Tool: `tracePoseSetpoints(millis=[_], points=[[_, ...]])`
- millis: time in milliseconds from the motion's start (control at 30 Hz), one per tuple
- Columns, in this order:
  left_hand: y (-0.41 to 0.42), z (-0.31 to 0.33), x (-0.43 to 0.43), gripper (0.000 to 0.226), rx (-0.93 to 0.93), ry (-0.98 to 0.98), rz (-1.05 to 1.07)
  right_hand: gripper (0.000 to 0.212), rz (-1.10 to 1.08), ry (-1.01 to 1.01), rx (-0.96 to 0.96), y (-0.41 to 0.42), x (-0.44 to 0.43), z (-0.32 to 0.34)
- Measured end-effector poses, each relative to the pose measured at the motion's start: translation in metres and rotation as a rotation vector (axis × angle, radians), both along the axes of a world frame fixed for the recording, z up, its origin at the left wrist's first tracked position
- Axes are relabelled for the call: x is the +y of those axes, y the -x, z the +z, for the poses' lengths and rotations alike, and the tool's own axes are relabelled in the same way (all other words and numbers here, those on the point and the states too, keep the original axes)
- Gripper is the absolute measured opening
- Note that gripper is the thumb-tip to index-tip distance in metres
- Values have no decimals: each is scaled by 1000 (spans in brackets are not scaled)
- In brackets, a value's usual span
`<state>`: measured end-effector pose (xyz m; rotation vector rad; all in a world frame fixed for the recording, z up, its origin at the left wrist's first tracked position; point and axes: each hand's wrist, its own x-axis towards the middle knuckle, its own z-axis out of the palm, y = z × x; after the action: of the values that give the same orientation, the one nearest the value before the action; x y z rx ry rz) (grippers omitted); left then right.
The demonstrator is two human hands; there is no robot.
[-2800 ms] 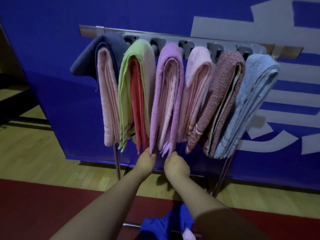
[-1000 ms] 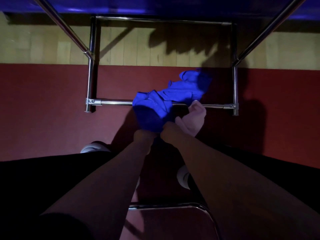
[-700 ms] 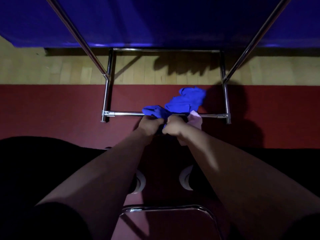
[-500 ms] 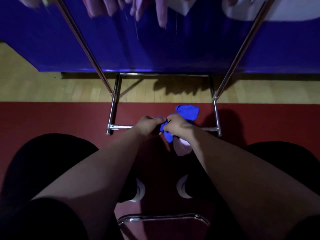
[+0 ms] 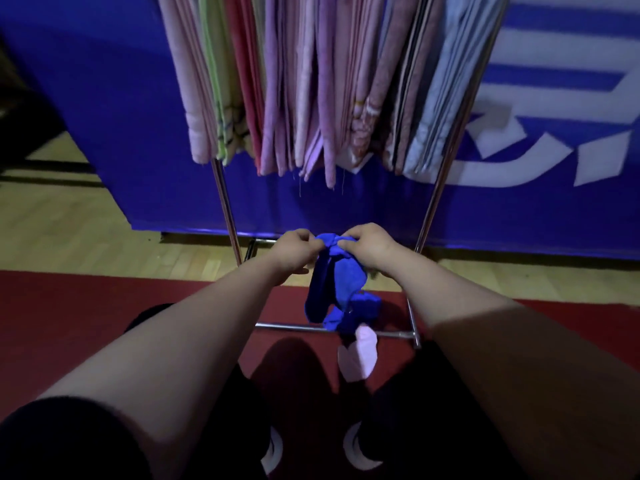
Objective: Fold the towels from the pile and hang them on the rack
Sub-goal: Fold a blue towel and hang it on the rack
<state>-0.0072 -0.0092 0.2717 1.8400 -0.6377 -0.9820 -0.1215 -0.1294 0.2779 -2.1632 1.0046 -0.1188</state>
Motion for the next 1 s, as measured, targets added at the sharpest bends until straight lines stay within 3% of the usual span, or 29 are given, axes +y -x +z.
tracePoseSetpoints(millis=[200, 367, 533, 600, 700, 767, 867, 1000], points=[[2, 48, 15, 43, 99, 132, 14, 25, 13, 22, -192, 2, 23, 53], [3, 72, 24, 7, -44, 200, 107, 24, 14, -4, -235, 10, 37, 77], [-1, 89, 35, 10, -132, 181, 150, 22, 15, -56, -300, 22, 41, 105], [0, 97, 37, 27, -160, 177, 110, 26, 53, -16, -214, 26, 40, 113], [3, 109, 45, 46, -231, 126, -21, 18, 76, 59, -134, 32, 37, 116], [4, 111, 48, 41, -293, 51, -131, 4, 24, 138, -164, 33, 32, 113], [3, 107, 52, 29, -416, -130, -258, 7, -31, 267, -214, 39, 26, 113], [-4, 102, 59, 16, -481, -229, -355, 11, -103, 183, -288, 44, 20, 116]])
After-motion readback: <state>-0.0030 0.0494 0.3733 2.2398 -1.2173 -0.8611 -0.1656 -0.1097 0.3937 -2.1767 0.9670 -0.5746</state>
